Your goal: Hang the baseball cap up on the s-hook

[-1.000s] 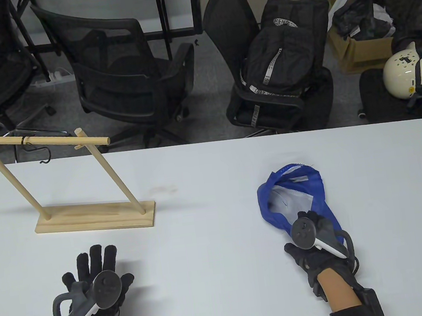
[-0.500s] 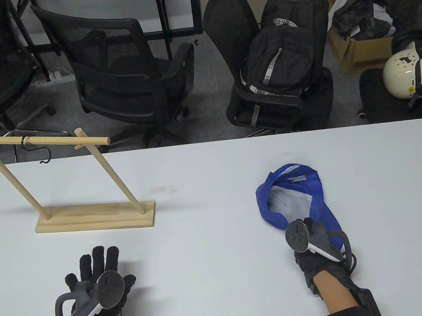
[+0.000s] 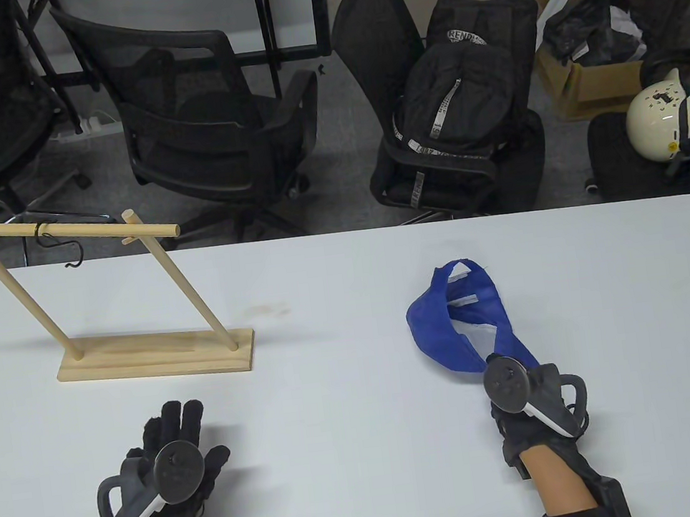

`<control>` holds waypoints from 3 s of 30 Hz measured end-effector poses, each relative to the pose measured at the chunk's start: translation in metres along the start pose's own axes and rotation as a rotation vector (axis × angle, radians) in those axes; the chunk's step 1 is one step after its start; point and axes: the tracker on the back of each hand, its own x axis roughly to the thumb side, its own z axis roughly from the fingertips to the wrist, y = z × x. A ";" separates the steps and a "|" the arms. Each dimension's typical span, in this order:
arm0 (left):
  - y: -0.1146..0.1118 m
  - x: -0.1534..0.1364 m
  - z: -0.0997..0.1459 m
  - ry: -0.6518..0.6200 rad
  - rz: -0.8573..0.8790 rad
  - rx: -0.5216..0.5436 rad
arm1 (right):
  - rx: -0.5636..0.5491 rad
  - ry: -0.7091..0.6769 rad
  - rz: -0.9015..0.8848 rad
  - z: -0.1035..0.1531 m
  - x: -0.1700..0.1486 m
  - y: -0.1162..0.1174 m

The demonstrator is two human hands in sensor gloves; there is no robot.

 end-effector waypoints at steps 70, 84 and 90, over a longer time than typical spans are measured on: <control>-0.027 0.048 -0.013 -0.331 0.912 -0.029 | 0.306 -0.450 -1.240 0.055 0.124 0.048; 0.005 0.007 -0.001 -0.445 0.877 0.077 | 0.354 -0.487 -1.060 0.056 0.134 0.050; 0.039 -0.016 0.016 -0.445 0.891 0.250 | 0.322 -0.505 -1.005 0.055 0.128 0.042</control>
